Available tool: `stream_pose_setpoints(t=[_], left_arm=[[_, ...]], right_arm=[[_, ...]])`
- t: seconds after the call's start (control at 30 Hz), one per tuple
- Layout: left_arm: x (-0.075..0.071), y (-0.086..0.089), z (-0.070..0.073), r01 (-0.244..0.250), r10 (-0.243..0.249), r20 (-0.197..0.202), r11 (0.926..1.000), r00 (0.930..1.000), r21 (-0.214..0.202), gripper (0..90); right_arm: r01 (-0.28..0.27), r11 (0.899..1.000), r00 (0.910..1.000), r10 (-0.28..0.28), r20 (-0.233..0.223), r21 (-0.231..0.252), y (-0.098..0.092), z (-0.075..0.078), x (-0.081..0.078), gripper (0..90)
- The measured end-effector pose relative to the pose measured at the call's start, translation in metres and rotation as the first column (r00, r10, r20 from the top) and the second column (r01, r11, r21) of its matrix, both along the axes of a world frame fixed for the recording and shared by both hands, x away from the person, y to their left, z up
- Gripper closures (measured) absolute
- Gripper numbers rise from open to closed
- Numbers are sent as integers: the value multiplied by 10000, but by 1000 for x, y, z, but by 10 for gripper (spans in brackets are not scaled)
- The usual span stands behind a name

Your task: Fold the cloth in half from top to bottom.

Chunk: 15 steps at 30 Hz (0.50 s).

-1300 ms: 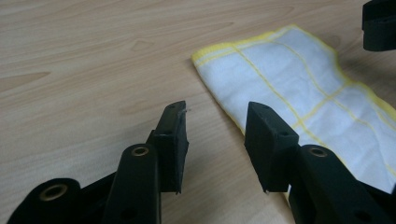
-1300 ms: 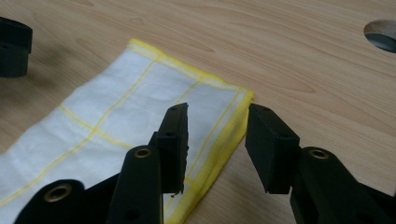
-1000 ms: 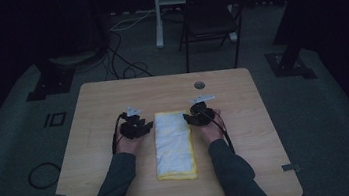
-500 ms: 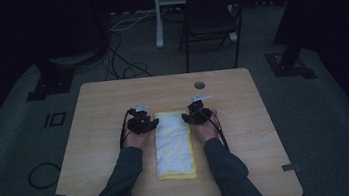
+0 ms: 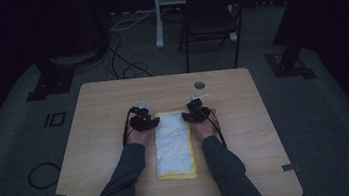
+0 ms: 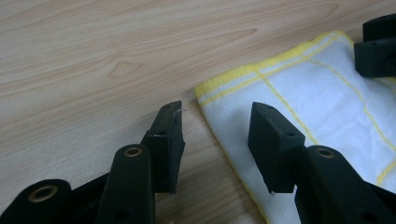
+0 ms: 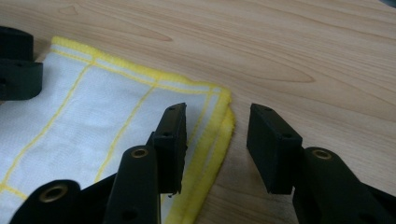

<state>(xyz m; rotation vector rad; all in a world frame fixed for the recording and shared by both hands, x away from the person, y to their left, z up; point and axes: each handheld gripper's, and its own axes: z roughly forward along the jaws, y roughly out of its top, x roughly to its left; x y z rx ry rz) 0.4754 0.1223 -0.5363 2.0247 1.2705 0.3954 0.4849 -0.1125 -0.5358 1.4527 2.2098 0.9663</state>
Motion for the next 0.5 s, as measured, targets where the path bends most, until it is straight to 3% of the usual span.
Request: stream_pose_setpoints(t=[0.23, 0.37, 0.5], left_arm=[[1, -2, -3, -90, 92, 245, 9999, 9997, -75, 552], [1, -8, -2, 17, -26, 294, 9995, 9996, 319, 570], [2, -10, 0, 0, -4, 117, 9993, 9999, 369, 601]], right_arm=[[-102, 9998, 9999, 102, 30, -155, 2, 0, 1, 588], [-257, 9994, 9997, 258, 42, -212, 4, 0, -1, 661], [-356, 9994, 9994, 356, -46, -46, 4, 0, -1, 723]])
